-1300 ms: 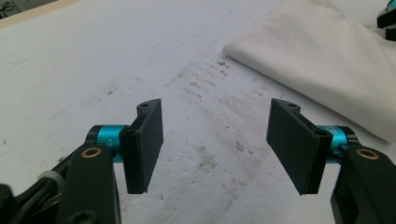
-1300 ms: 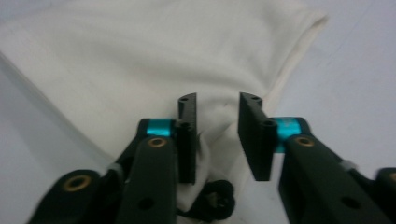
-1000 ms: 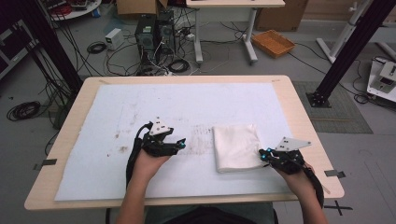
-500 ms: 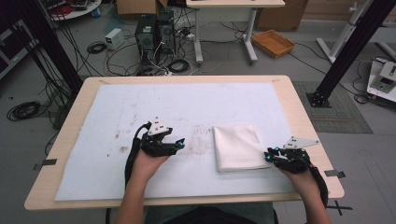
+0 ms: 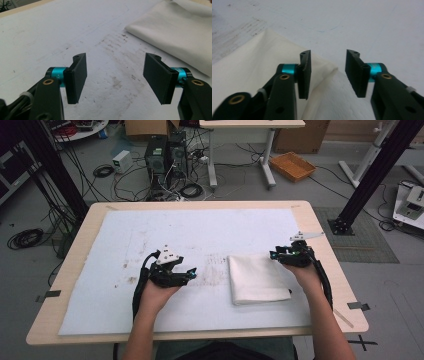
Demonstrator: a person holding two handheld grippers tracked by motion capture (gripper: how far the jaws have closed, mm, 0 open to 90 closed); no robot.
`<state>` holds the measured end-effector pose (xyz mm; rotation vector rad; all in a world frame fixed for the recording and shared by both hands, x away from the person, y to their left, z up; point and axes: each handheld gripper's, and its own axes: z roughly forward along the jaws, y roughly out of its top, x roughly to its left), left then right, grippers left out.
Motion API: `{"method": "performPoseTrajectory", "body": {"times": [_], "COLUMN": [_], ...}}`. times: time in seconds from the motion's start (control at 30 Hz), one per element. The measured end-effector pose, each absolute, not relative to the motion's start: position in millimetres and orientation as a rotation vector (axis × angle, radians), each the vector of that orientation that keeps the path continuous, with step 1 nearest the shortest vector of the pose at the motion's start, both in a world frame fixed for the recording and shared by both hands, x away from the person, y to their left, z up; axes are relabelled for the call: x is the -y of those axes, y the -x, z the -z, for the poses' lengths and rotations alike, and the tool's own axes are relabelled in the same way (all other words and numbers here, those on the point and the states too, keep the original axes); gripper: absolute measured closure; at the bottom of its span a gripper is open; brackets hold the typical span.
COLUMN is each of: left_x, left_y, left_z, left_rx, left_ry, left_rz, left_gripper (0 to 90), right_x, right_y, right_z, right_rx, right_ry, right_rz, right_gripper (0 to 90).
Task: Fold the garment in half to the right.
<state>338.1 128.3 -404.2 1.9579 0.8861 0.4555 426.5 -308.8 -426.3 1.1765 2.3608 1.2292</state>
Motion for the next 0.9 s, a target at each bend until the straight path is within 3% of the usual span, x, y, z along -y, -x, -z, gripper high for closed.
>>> {"method": "performPoseTrajectory", "body": {"times": [0.07,0.1,0.5,0.57,0.67,0.77,0.9], "left_x": [-129.7,-130.1,-132.4,-133.7,-135.3,-138.0,-142.6], "left_y": [-339.4,-339.2,-338.5,-339.7,-341.2,-342.0,-344.1], "left_z": [405.5,405.9,405.4,406.0,405.9,405.4,406.0], "left_rx": [-0.885,-0.89,-0.889,-0.897,-0.904,-0.916,-0.93], "left_ry": [-1.961,-1.954,-1.941,-1.938,-1.94,-1.928,-1.915], "left_rz": [-0.441,-0.441,-0.436,-0.44,-0.443,-0.45,-0.448], "left_gripper": [35.8,35.8,35.8,35.7,34.9,33.5,32.0], "right_x": [307.4,307.0,322.5,324.6,328.0,334.8,339.5], "right_y": [-435.3,-437.1,-432.4,-428.0,-423.7,-414.1,-407.3], "right_z": [433.4,435.2,434.4,433.8,430.9,417.8,406.0], "right_rx": [-2.42,-2.427,-2.331,-2.31,-2.3,-2.227,-2.171], "right_ry": [-1.203,-1.213,-1.246,-1.241,-1.233,-1.218,-1.208], "right_rz": [-1.246,-1.231,-1.213,-1.168,-1.197,-1.226,-1.241], "right_gripper": [89.0,89.7,88.0,79.4,75.2,58.3,44.6]}}
